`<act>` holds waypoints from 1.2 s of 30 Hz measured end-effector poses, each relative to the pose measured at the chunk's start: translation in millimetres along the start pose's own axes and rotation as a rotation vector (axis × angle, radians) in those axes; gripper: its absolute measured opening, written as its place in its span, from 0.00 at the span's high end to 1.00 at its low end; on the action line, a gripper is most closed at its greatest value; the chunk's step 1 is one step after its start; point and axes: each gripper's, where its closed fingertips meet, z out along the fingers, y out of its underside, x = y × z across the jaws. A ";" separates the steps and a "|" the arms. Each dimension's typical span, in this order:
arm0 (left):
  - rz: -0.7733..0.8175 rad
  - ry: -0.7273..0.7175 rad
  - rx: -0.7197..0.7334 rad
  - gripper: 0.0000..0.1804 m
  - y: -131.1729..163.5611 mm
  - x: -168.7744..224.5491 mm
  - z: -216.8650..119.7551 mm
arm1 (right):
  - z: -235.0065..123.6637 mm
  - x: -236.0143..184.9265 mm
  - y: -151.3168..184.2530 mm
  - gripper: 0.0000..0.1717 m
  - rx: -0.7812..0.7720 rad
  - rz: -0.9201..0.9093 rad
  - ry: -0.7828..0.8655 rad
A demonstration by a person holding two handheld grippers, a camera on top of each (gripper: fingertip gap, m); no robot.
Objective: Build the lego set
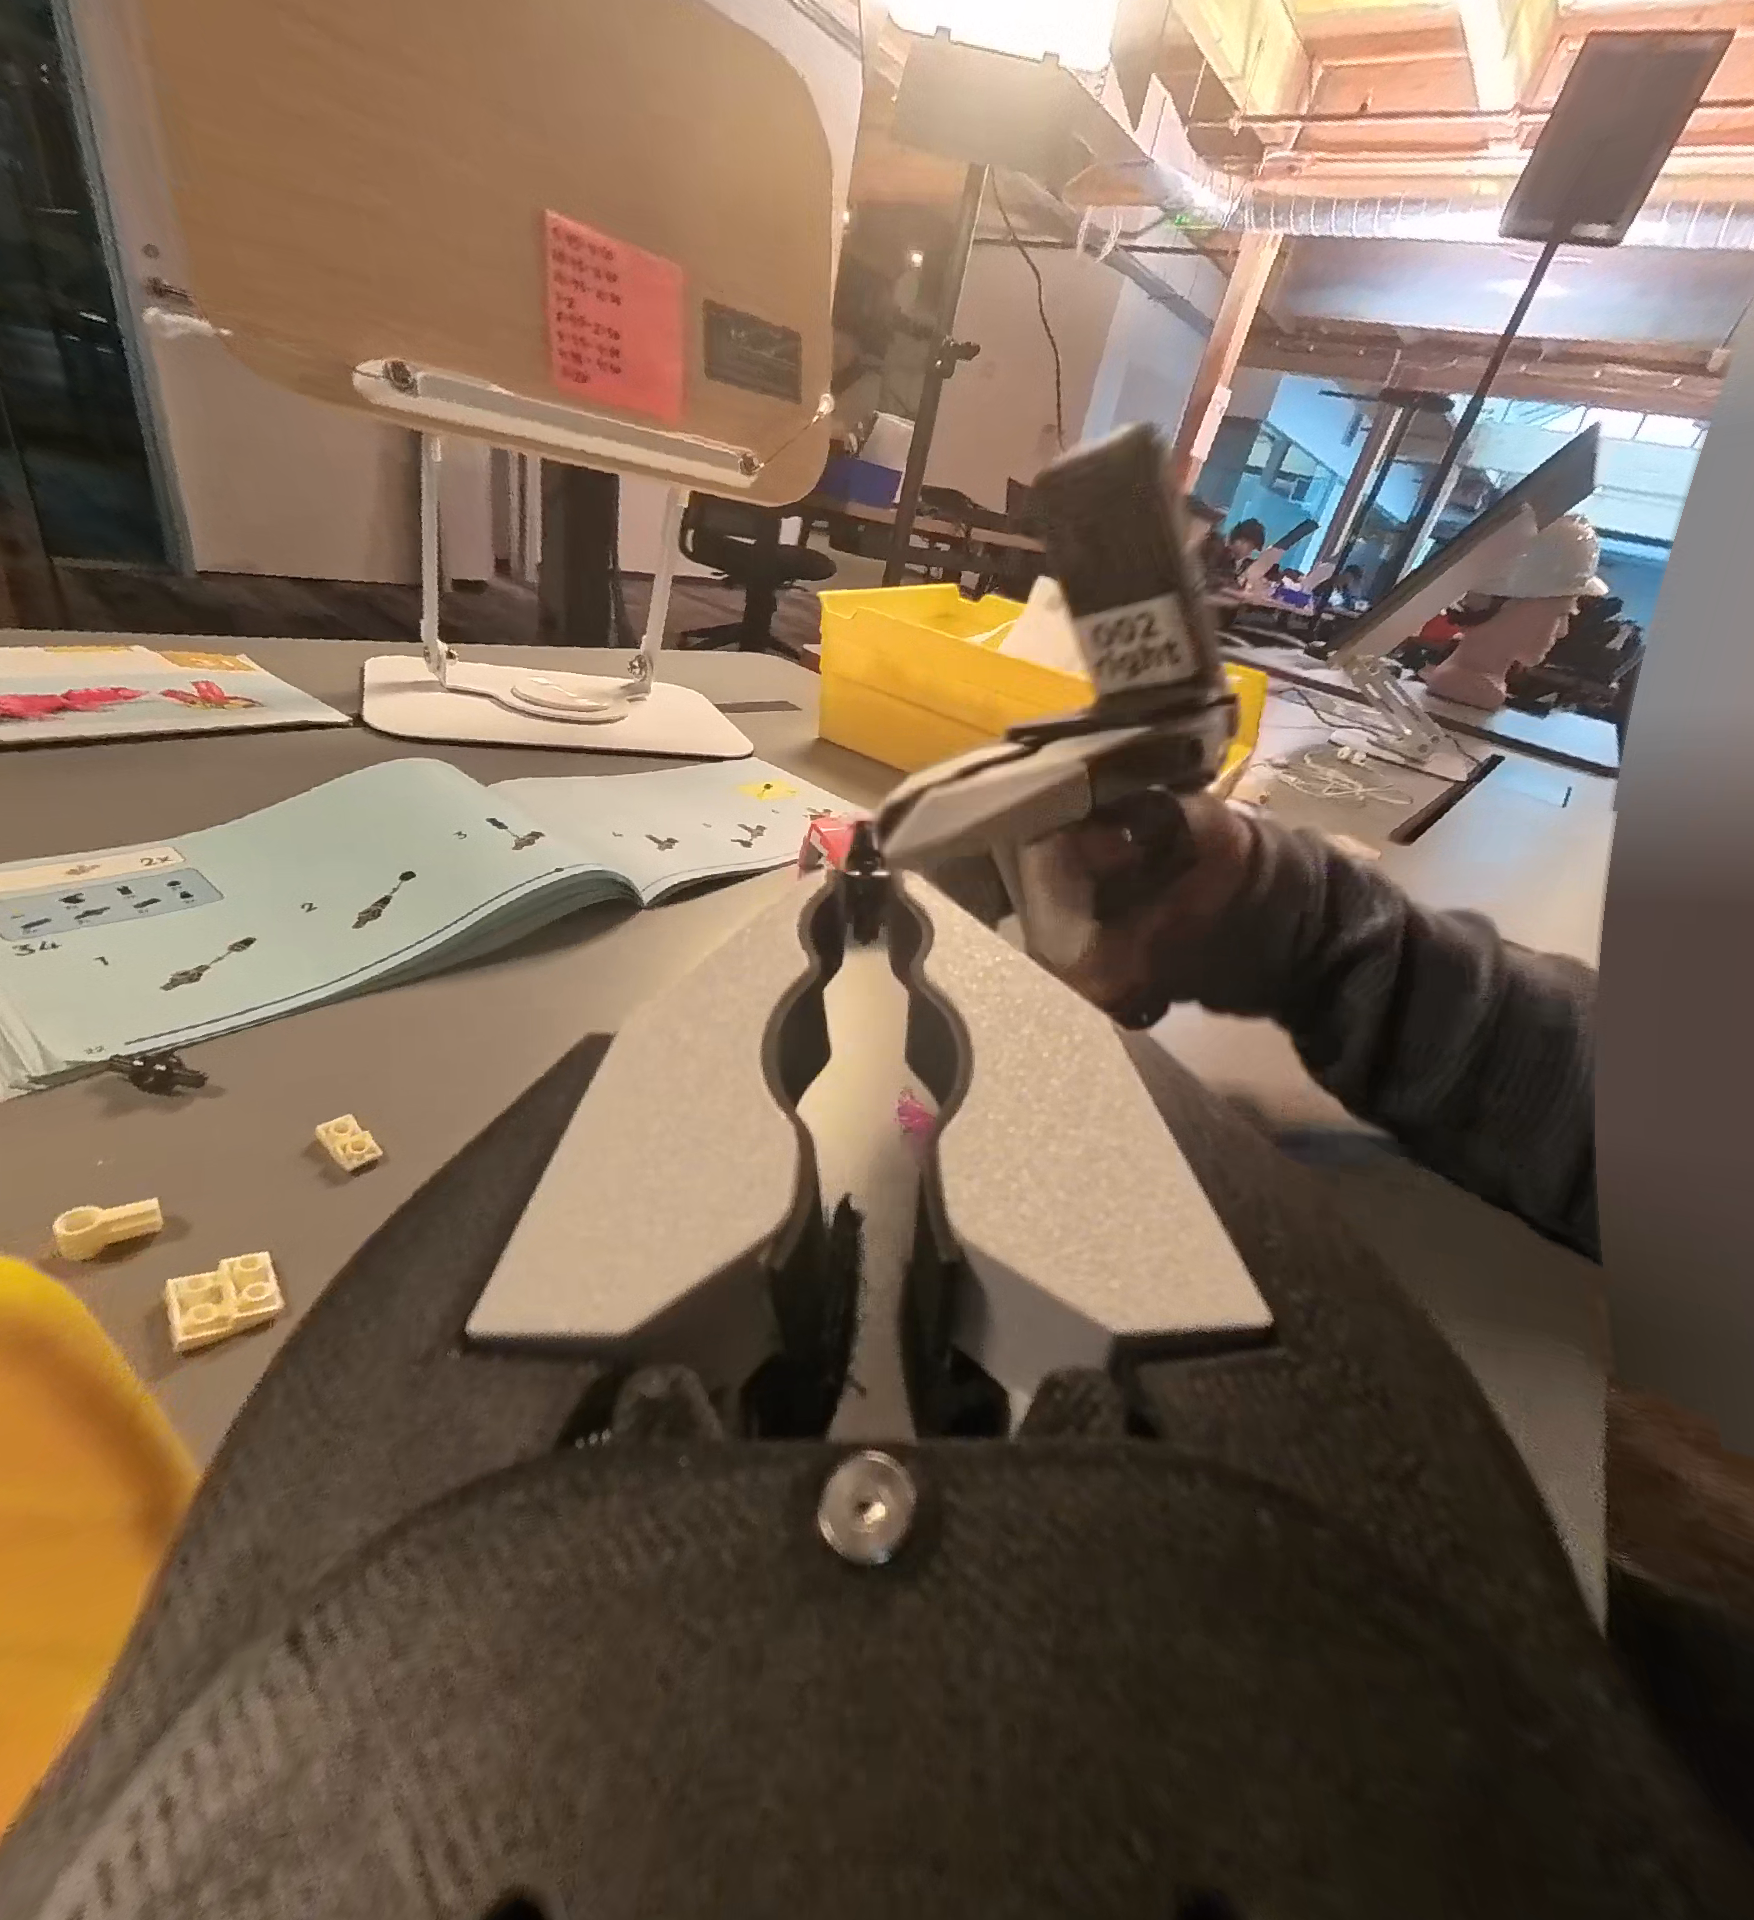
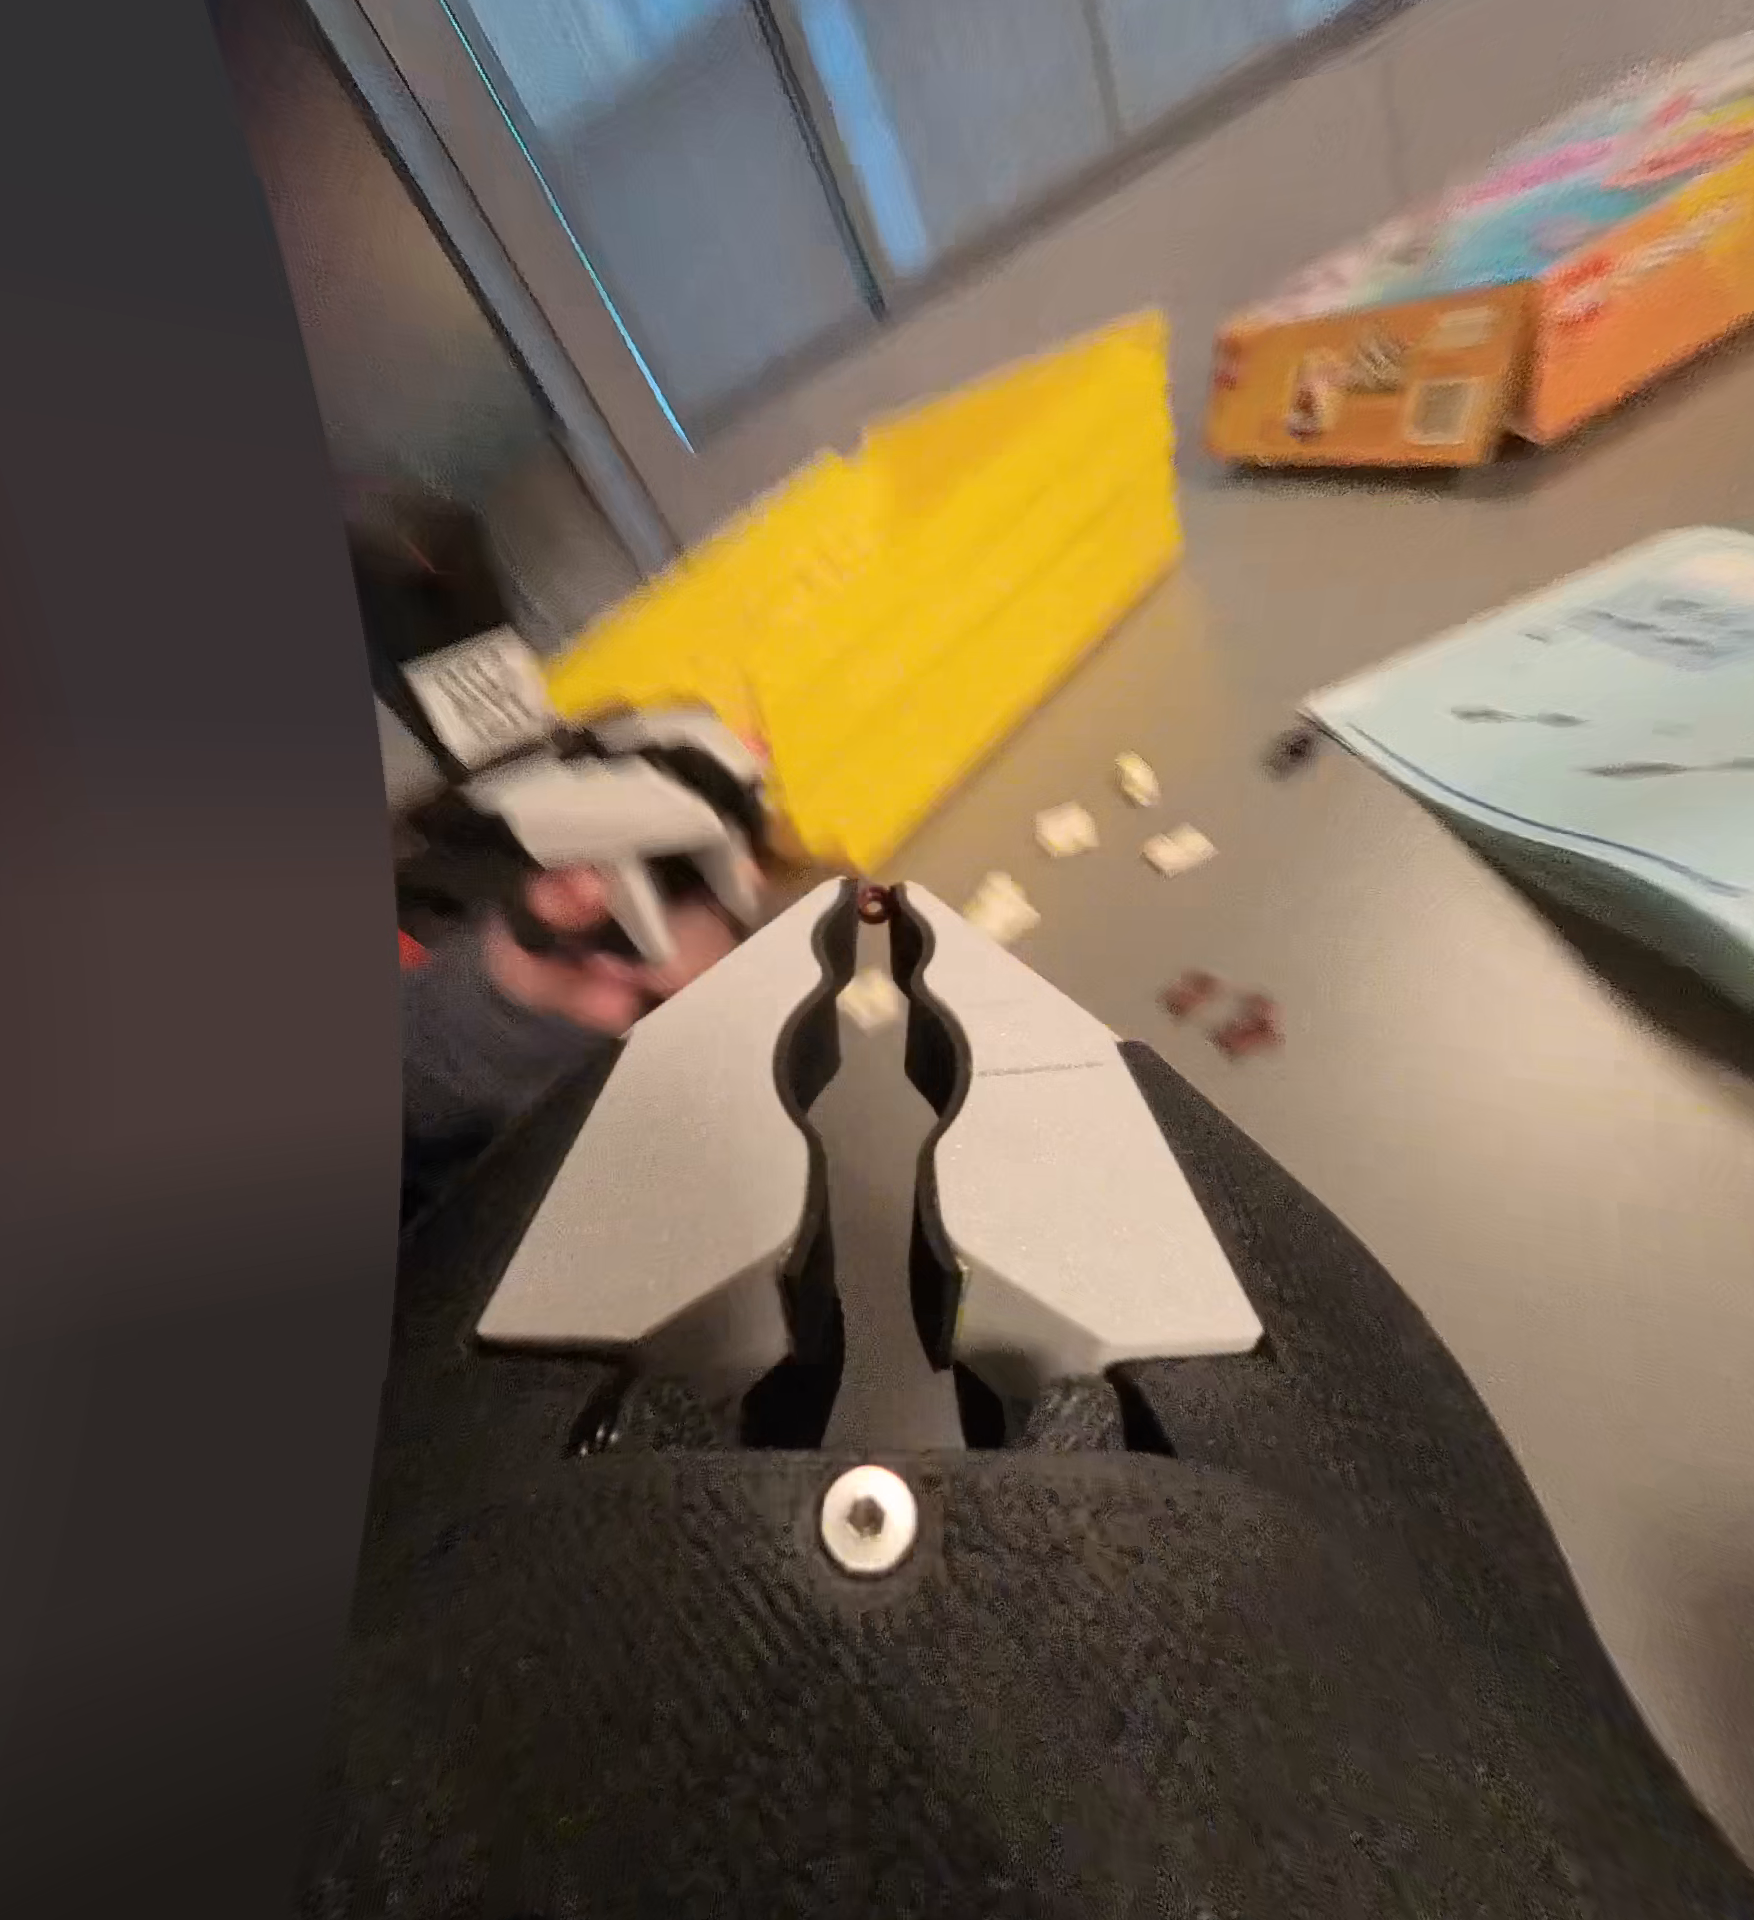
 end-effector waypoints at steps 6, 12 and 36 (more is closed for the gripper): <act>0.051 -0.012 -0.013 0.97 0.9 3.6 -1.5 | -55.4 36.6 55.8 0.98 -0.593 -0.345 0.307; 0.056 0.018 -0.029 0.97 3.5 10.3 -0.6 | -95.9 34.1 91.9 0.98 -1.013 -0.376 0.261; 0.062 0.065 -0.095 0.96 17.5 18.4 4.4 | -103.2 33.4 100.6 0.89 -0.699 -0.424 0.334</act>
